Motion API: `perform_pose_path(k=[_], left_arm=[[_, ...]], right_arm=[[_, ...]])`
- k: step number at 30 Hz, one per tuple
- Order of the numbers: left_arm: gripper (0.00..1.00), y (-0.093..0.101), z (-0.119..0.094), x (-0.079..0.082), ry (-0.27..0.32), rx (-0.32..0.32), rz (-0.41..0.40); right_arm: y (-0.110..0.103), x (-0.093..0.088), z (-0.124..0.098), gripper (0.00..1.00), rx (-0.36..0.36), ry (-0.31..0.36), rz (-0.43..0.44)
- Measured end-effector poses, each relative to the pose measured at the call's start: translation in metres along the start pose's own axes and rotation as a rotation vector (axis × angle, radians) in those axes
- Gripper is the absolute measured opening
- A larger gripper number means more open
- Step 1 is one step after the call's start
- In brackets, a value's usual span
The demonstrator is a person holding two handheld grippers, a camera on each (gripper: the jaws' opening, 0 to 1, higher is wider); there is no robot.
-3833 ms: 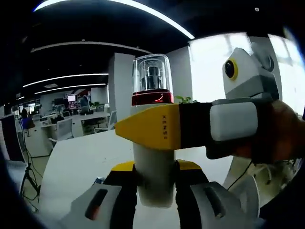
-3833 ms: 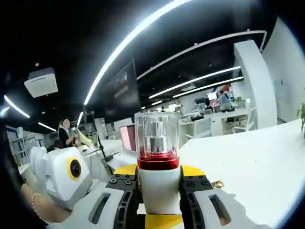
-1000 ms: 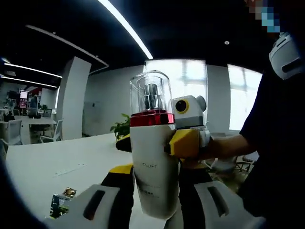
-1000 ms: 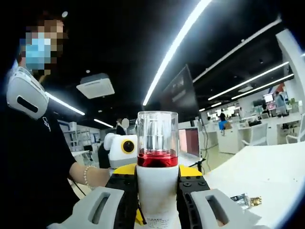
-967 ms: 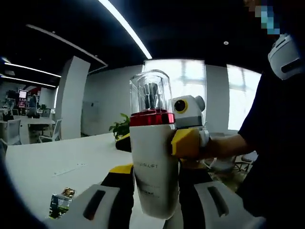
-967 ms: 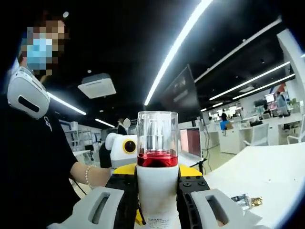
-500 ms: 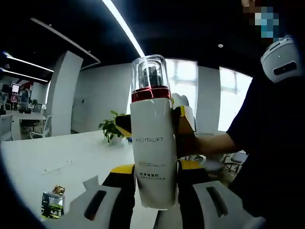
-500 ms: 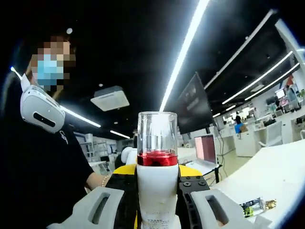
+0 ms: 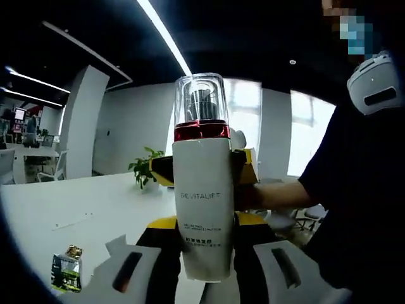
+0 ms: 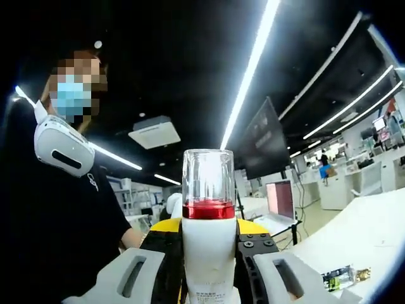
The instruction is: Arrange the skincare products in the storage area until every visible bottle or jar stands upright without overlapping.
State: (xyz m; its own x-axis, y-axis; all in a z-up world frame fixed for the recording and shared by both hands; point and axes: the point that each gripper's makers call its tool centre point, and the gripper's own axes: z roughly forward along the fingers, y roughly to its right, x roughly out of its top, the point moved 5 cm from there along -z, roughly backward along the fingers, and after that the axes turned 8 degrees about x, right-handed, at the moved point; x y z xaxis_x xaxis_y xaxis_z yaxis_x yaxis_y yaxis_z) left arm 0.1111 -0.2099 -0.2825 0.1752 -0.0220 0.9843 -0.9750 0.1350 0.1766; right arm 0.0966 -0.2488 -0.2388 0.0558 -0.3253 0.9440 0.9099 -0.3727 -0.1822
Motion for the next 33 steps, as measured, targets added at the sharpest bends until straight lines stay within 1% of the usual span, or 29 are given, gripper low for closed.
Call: perform_pose_path(k=[3, 12, 15, 17, 20, 22, 25, 26, 27, 29, 31, 32, 33], left_arm=[[0.28, 0.0, 0.001, 0.001, -0.006, 0.014, -0.005], [0.28, 0.001, 0.003, -0.001, -0.023, 0.024, 0.006], [0.28, -0.001, 0.004, -0.002, -0.028, 0.049, 0.017], [0.28, -0.003, 0.004, -0.004, -0.039, 0.073, 0.024], [0.28, -0.004, 0.005, -0.006, -0.04, 0.098, 0.024], [0.28, -0.007, 0.004, -0.007, -0.04, 0.121, 0.024], [0.28, -0.012, 0.004, -0.007, -0.052, 0.177, 0.053], [0.28, -0.014, 0.005, -0.007, -0.056, 0.2, 0.063], [0.28, -0.015, 0.005, -0.008, -0.055, 0.209, 0.067], [0.28, -0.016, 0.005, -0.009, -0.054, 0.248, 0.068], [0.28, -0.02, 0.006, -0.009, -0.051, 0.291, 0.069], [0.28, -0.024, 0.006, -0.009, -0.054, 0.333, 0.072], [0.28, -0.026, 0.006, -0.009, -0.061, 0.358, 0.08]], right_arm=[[0.001, 0.001, -0.001, 0.2, 0.001, 0.0, 0.003], [0.0, 0.001, -0.003, 0.21, 0.0, -0.014, -0.001], [0.002, 0.0, -0.003, 0.21, -0.009, -0.031, -0.012], [0.004, -0.002, -0.005, 0.21, -0.019, -0.065, -0.024], [0.007, -0.004, -0.007, 0.22, -0.033, -0.081, -0.023], [0.009, -0.004, -0.008, 0.22, -0.049, -0.086, -0.022], [0.015, -0.003, -0.01, 0.23, -0.09, -0.1, -0.046], [0.016, -0.003, -0.01, 0.23, -0.11, -0.111, -0.056], [0.017, -0.003, -0.01, 0.23, -0.116, -0.119, -0.061], [0.021, -0.003, -0.01, 0.24, -0.138, -0.139, -0.073], [0.025, -0.003, -0.01, 0.24, -0.174, -0.152, -0.074], [0.029, -0.003, -0.01, 0.25, -0.206, -0.16, -0.07], [0.031, -0.003, -0.011, 0.25, -0.233, -0.167, -0.073]])
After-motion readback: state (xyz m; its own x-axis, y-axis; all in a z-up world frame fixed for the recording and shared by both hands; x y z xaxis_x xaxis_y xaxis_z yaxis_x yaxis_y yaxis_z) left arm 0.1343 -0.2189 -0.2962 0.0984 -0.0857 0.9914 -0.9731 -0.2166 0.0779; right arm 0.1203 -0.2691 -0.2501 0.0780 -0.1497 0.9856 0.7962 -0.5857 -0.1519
